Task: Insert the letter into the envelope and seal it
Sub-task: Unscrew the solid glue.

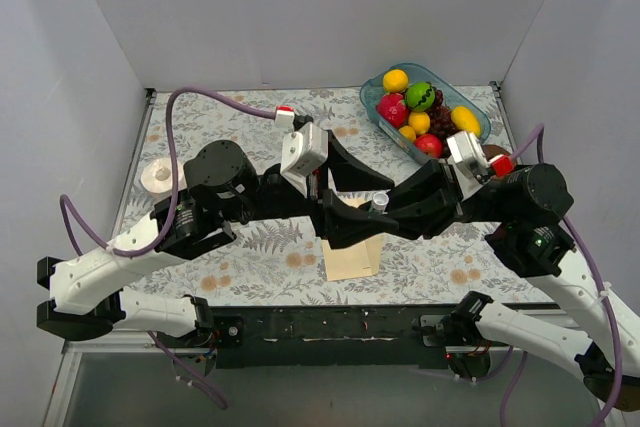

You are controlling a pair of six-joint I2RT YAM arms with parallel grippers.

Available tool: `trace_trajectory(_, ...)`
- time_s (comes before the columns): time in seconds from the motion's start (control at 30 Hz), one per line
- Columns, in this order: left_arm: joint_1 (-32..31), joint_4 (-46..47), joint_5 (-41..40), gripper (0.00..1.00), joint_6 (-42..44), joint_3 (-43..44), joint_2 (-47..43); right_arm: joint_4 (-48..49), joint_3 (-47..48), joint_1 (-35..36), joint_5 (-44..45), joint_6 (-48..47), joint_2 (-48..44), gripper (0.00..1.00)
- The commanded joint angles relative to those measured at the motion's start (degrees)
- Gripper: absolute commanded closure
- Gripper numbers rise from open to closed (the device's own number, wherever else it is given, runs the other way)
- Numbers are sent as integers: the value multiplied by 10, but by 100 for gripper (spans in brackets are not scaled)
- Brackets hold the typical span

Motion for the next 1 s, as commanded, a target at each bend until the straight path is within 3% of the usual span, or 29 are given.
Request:
trace_trajectory(0.0,-4,12,17,21,-5,-26,-19,43,-1,3,-6,5,8,99)
trace_trajectory(0.07,-4,30,-12,2,-9,-41,-36,37,-6,3,20,1,3,99)
trace_trajectory(0.2,-4,82,-119,2,-17,-79,-78,35,-40,3,207,46,-40,99)
trace_trajectory(0.3,-4,151,-245,2,-30,-151,-139,4,-61,3,310,92,-73,99)
trace_trajectory(0.43,-4,225,-416,2,-28,-251,-226,-4,-98,3,389,205,-111,99)
trace_trajectory(0.57,-4,237,-490,2,-11,-307,-275,-10,-132,4,436,286,-133,99)
trace_trajectory(0.77,-4,226,-555,2,18,-324,-269,-24,-175,3,476,357,-148,99)
trace_trajectory(0.97,-4,249,-580,2,39,-343,-276,-21,-205,3,495,357,-164,99)
